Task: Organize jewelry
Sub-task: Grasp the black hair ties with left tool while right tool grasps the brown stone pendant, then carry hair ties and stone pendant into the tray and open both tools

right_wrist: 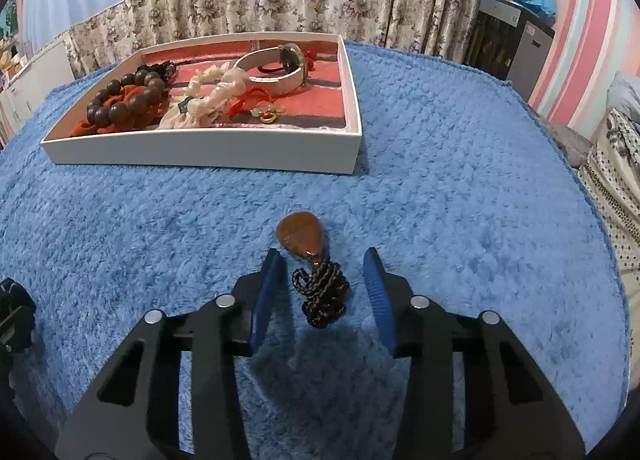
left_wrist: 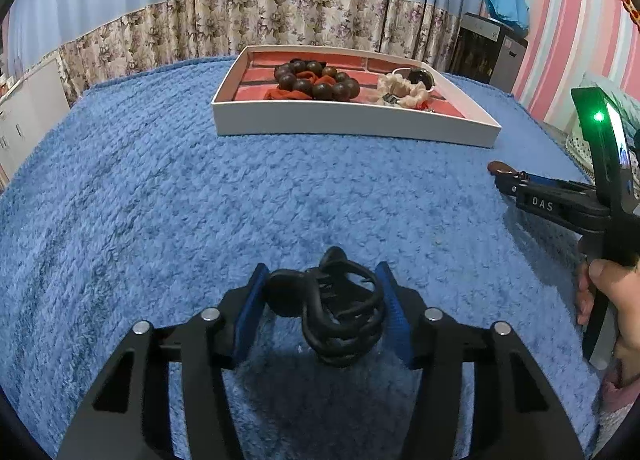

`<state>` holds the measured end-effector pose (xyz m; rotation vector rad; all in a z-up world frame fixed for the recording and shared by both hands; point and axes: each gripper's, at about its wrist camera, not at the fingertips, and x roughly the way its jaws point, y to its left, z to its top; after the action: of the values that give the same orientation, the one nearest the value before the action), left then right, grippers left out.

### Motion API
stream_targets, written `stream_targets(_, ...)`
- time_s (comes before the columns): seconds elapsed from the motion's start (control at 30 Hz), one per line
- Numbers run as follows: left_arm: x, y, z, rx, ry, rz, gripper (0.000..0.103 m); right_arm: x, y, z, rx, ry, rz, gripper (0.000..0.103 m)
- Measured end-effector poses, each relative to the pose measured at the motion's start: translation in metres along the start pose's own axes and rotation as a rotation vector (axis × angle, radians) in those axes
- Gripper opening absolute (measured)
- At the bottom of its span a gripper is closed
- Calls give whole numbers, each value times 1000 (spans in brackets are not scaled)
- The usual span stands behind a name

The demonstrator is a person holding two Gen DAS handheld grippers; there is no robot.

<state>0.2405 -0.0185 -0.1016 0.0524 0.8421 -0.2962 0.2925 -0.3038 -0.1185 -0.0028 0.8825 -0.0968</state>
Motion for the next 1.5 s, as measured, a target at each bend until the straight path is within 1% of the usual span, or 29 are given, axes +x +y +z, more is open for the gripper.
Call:
stream_targets(0.03,0,0,0,1,0,-1,54,0,1,0,-4,-1,4,34)
stream_targets(0.17,1,-1,1,1,1,-1,54,0,2,0,-11,-3,18,23)
stream_targets(0.23,-1,-1,2,5,-2,-1,54,0,1,0,-10,-4,26,21)
stream_targets(0.4,-7,-2,10,13,-13,2,54,-8,-5,2,5,-26,25,20)
stream_targets(0.57,-17,-1,24,18,-26,8,54,-22,-15,14,18,-53,28,20)
stream_targets(0.77,-32,6,55,2,-54,7,54,-38,-21,33,24,-92,33,20)
stream_targets(0.83,-34,8,68,-2,-57,-1,54,-42,-22,39,27,-103,33,20)
stream_targets(0.97,-32,11,91,1,-59,6,54,-46,-22,56,26,-119,31,20)
stream_targets(1.1,-26,16,117,-7,-63,1,54,-46,-22,79,20,-136,22,20)
stream_targets(1.27,-10,18,153,10,-90,25,54,-40,-16,104,32,-156,28,20)
stream_targets(1.33,1,19,165,11,-91,22,54,-31,-10,116,32,-160,31,20)
stream_targets(1.5,43,22,189,8,-71,23,54,-8,8,137,21,-164,36,20)
